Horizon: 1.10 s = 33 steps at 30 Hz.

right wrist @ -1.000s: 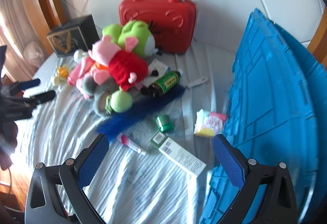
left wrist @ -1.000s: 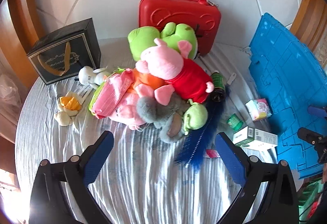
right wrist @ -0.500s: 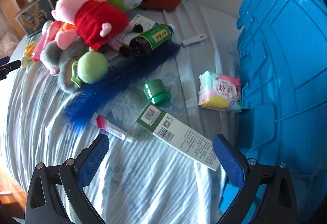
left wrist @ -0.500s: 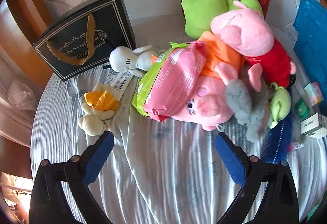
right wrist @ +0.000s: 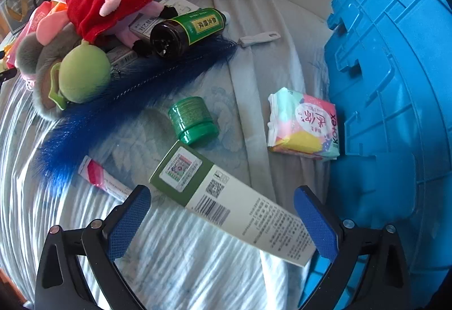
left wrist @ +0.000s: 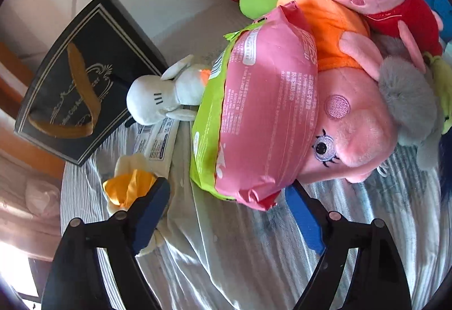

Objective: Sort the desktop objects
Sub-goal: 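Grasp the pink wipes pack with left tool while right tool grasps white-green box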

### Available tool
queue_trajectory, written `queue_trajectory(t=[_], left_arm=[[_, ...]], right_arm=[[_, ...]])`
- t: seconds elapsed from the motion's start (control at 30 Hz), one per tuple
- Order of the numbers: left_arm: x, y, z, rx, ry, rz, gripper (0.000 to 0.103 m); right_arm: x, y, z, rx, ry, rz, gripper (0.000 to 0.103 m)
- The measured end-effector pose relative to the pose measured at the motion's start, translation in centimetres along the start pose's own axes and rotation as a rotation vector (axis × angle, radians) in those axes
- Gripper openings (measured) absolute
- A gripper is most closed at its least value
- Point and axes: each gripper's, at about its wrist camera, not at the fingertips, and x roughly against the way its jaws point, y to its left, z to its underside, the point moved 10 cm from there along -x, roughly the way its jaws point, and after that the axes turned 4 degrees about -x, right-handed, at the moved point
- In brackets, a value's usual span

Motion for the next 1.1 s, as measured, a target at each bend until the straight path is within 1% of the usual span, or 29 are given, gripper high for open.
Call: queue_trajectory(t=[0.07,0.17,0.23,0.27,0.3,0.33,0.37,0.4,0.43,0.47,0.5,0.53,0.57,0.6,0.63,0.7,0.8,0.93,1.0,1.1], left_arm=[[-0.7,-0.4,-0.6,-0.056,0.001,-0.003,0.084],[-1.4,-0.7,-1.3,-0.138,-0.005,-0.03,0.084],[-1.8,-0.9,-1.5,-0.189,-0.011,-0.039,0.076],[-2.0,-1.2,-1.5,-0.218,-0.012,-0.033,0.065],[-2.1,-1.5,-1.5,-0.245,-0.016,-0.031,0.058],[-2.0,-1.7,-1.5,-0.274,-0.025,-0.033,0.056],[-1.9,-2.0,-1.5,-0.29,-0.032,-0.027,0.049],[-1.7,-2.0,-1.5,-0.294,-0.038,-0.022,0.046],[-1.5,-1.9,-1.5,-0.285,-0.043,-0.015,0.044],[-1.3,-1.7,-1.4,-0.266,-0.047,-0.003,0.042],[-1.1,-1.4,-1.3,-0.243,-0.05,0.007,0.037],[-0.8,-1.0,-1.2,-0.208,-0.054,0.017,0.033],[-0.4,-0.7,-1.1,-0.173,-0.057,0.032,0.031],[0.0,-0.4,-0.9,-0.141,-0.059,0.047,0.029],[0.4,-0.2,-0.6,-0.104,-0.058,0.064,0.029],[1.1,0.2,0.2,-0.037,-0.053,0.094,0.028],[2.2,0.6,1.8,0.077,-0.037,0.141,0.028],[3.6,0.5,4.3,0.218,-0.02,0.197,0.028],[4.3,0.1,5.3,0.253,-0.012,0.201,0.027],[5.3,-0.7,6.3,0.276,-0.006,0.196,0.027]], right_arm=[[-0.7,0.1,-0.2,0.015,0.011,0.008,0.103],[-1.8,0.3,-0.4,0.031,0.027,0.007,0.103],[-2.3,0.4,-0.5,0.033,0.037,-0.002,0.103],[-2.5,0.5,-0.5,0.032,0.041,-0.007,0.103],[-2.7,0.5,-0.4,0.03,0.045,-0.011,0.103],[-2.9,0.6,-0.3,0.025,0.051,-0.02,0.102],[-3.1,0.7,-0.2,0.018,0.057,-0.029,0.101],[-3.2,0.7,0.0,0.014,0.061,-0.034,0.098],[-3.1,0.8,0.1,0.012,0.061,-0.04,0.097],[-3.0,0.9,0.2,0.011,0.06,-0.048,0.092],[-2.9,1.1,0.3,0.011,0.058,-0.058,0.081],[-2.8,1.4,0.4,0.015,0.058,-0.067,0.074],[-2.7,1.6,0.6,0.021,0.061,-0.063,0.063],[-2.6,1.8,0.8,0.023,0.063,-0.065,0.058],[-2.5,2.1,0.9,0.013,0.064,-0.082,0.056],[-2.0,2.3,1.2,-0.012,0.061,-0.105,0.046],[-1.0,2.9,1.7,-0.044,0.054,-0.137,0.04],[0.2,3.8,2.3,-0.059,0.049,-0.175,0.037],[0.8,4.1,2.5,-0.072,0.043,-0.193,0.035],[1.4,4.1,2.8,-0.101,0.042,-0.22,0.034]])
